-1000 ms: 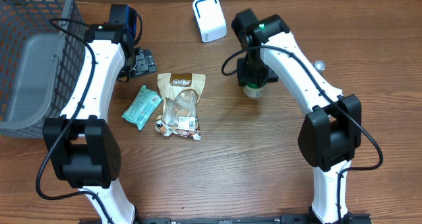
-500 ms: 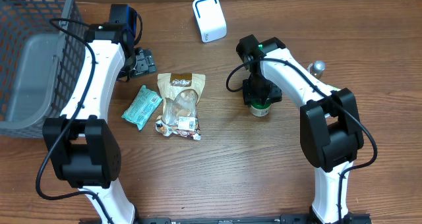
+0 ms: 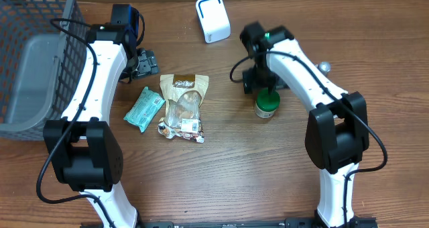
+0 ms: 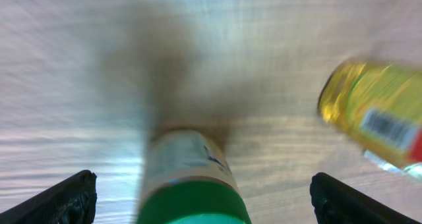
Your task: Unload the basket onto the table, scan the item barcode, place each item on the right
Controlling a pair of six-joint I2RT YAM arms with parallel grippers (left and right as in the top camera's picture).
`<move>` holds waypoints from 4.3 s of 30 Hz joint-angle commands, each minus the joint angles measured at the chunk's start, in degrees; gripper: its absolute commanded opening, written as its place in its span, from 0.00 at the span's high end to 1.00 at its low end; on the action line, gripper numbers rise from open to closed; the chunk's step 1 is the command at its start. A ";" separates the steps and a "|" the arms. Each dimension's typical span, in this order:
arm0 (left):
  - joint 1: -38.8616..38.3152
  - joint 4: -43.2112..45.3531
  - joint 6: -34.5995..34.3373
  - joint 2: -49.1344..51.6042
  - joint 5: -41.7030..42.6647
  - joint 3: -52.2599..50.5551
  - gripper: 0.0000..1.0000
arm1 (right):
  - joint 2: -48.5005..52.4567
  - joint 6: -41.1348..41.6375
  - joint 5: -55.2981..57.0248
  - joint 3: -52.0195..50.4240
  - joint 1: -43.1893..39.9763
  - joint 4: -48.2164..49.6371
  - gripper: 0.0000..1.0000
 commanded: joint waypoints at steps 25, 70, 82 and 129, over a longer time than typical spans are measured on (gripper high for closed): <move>-0.13 0.04 0.87 0.44 -0.76 1.09 0.00 | -0.20 16.98 -15.72 -1.16 7.56 15.89 0.89; -0.13 0.04 0.87 0.44 -0.76 1.09 0.00 | -0.20 16.31 -11.61 -9.38 -4.66 -7.30 0.81; -0.13 0.04 0.87 0.44 -0.76 1.09 0.00 | -0.20 4.26 -2.10 -9.40 -4.61 -17.07 0.82; -0.13 0.04 0.87 0.44 -0.76 1.09 0.00 | -0.20 4.61 -32.24 -9.38 5.53 25.79 0.41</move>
